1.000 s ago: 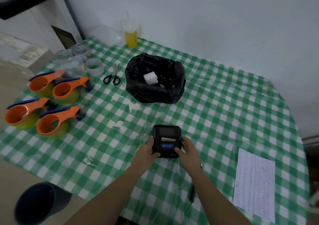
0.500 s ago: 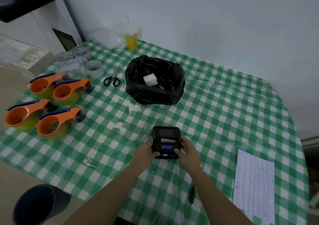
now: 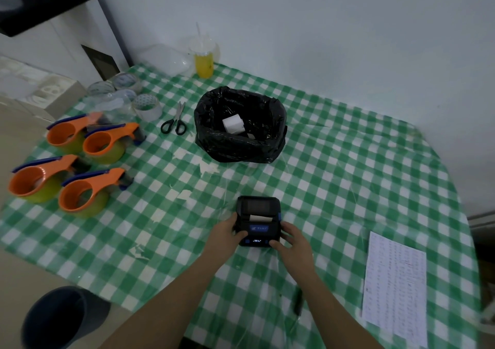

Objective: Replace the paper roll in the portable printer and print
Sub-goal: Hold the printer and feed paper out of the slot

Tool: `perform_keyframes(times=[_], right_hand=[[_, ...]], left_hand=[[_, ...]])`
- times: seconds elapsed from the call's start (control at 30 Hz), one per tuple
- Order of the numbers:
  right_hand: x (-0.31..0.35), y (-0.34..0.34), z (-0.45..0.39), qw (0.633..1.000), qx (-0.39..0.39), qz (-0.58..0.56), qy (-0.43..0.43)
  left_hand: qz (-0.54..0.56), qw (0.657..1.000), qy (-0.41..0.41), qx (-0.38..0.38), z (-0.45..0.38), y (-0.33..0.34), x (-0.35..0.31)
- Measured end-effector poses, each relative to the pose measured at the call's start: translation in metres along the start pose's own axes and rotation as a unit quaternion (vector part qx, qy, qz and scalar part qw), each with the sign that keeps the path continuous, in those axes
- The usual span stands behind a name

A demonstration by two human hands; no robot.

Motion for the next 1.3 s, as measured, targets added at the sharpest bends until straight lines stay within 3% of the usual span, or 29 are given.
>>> perform_keyframes(times=[0.37, 1.3], right_hand=[[0.003, 0.007, -0.006, 0.987, 0.007, 0.160, -0.033], [-0.002, -0.002, 0.001, 0.997, 0.004, 0.080, -0.018]], left_hand=[[-0.019, 1.000, 0.007, -0.001, 0.001, 0.004, 0.000], [-0.009, 1.000, 0.001, 0.003, 0.001, 0.006, 0.006]])
Point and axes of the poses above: each hand's wrist, its own z-axis away from the middle knuckle, its own y-axis out of the palm, x = y × z, the point moved 5 cm from there along -z, towards the middle knuckle, and after that the axes turned 11 degrees about -z, right-handed, at the moved point
